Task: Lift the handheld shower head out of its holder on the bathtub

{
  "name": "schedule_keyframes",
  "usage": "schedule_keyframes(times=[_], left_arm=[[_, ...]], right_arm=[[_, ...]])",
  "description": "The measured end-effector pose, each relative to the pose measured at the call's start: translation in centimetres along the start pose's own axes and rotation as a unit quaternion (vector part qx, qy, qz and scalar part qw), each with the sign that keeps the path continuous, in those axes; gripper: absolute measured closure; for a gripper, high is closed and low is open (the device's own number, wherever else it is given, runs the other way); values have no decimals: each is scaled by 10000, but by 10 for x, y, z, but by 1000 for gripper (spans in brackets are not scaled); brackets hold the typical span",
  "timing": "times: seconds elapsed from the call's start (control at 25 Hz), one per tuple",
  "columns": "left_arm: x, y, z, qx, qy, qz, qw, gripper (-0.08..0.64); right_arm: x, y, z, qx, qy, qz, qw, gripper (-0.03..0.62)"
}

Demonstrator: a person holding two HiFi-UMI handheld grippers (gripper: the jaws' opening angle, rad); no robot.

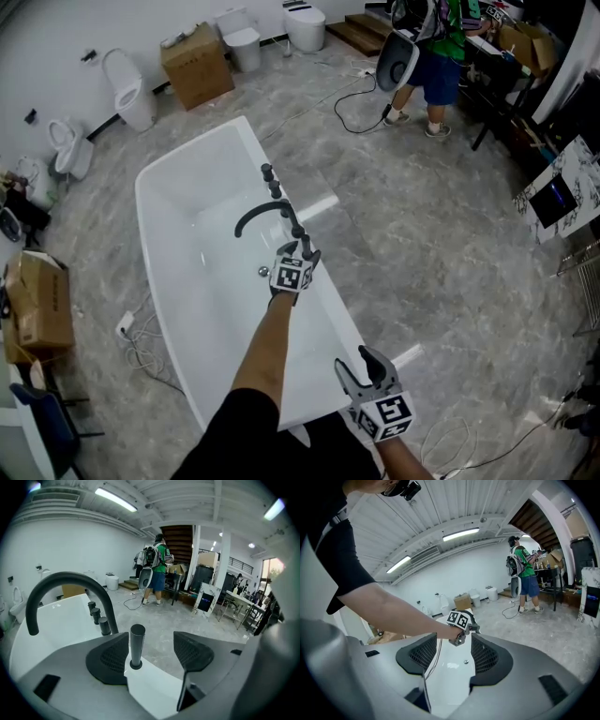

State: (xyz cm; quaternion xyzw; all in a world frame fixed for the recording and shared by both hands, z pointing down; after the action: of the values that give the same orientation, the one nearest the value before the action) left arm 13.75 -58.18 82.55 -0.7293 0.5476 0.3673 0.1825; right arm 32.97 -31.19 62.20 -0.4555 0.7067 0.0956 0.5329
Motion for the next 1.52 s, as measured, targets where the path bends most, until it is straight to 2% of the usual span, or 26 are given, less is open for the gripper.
schedule_keyframes(times=[0.48,0.6,0.68,0.84,0.92,1.12,1.28,1.52], left_arm=[[-7,28,-44,292,364,21,9989,284],[-7,27,-51,318,648,-166,9973,285],[-7,27,-55,323,685,-267,9968,289],[-11,32,-60,417,695,-271,9963,358],[-15,32,-63,515,842,-312,9946,428],[-14,31,-59,588,963,-374,9929,431],[-23,37,-45,550,1079,-246,9923,431],[-4,35,-28,468,865,-356,9945,433]], right_arm=[[-14,-15,-8,3,217,-69,9997,374],[-16,-19,-7,-25,237,-86,9997,373],[-21,-23,-7,-67,232,-107,9997,374],[-30,-24,-6,-77,302,-123,9994,373],[-35,-25,-3,-93,318,-123,9994,373],[-42,-35,4,-189,297,-175,9992,374],[-45,-27,7,-111,401,-161,9990,373],[-34,-27,10,-70,348,16,9994,374]])
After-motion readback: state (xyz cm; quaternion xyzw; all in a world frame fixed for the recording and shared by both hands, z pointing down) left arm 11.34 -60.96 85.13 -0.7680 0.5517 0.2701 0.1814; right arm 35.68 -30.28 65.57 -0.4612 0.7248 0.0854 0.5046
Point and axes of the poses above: the fingertips, and each gripper's own axes: z backward along the fingers, y to its left, x out of its top, the point moved 5 cm from there along z, backward along the fingers, and after that the axes turned 2 degrees about y, right-handed, at the moved point
